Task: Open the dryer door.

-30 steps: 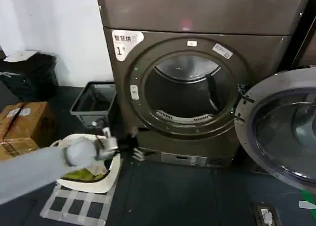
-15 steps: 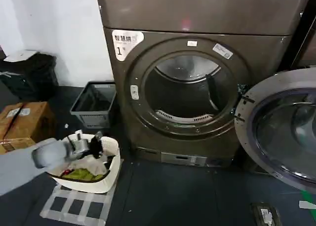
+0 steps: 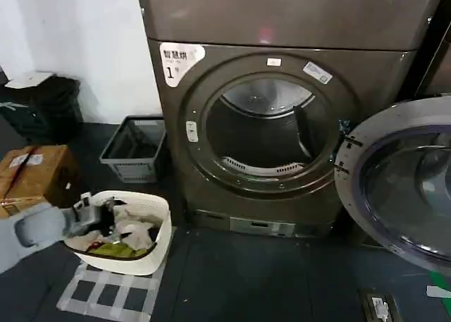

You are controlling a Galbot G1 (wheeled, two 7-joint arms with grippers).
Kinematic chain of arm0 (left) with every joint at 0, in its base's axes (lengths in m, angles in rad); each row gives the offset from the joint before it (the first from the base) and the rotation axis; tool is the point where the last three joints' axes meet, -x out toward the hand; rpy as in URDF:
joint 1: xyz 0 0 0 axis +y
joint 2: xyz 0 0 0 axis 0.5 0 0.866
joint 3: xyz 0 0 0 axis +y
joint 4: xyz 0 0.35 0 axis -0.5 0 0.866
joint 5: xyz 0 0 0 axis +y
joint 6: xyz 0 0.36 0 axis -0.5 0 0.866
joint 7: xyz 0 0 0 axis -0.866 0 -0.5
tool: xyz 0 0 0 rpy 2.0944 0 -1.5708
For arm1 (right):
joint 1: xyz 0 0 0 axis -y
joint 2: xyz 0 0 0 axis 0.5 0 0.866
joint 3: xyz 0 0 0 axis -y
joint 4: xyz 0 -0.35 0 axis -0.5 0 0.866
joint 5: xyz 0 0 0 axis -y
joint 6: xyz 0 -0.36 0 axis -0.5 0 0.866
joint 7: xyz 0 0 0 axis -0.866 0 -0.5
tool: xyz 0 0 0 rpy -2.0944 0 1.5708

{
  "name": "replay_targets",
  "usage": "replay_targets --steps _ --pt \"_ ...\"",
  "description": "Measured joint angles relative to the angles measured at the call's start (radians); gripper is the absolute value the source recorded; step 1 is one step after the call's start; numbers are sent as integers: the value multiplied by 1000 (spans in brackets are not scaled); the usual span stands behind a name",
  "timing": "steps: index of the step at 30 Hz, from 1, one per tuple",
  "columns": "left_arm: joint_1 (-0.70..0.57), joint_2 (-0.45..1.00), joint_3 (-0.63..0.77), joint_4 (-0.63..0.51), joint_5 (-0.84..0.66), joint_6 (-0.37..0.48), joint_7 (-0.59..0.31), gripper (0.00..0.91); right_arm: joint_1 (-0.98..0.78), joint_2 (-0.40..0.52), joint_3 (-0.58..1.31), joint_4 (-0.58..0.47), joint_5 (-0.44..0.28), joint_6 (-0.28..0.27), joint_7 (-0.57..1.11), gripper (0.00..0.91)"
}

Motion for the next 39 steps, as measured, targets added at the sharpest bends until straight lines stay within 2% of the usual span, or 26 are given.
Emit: replay_targets --steps 4,15,25,39 --pt "87 30 -74 -16 13 19 9 907 3 0 1 4 0 0 -1 907" --pt "343 90 -323 -10 22 5 33 907 5 2 -1 12 1 1 -2 907" --pt "396 105 -402 8 16 18 23 907 7 3 -7 14 1 1 -4 907" --pt "403 105 -416 25 10 15 29 907 16 -5 -13 12 0 1 -7 907"
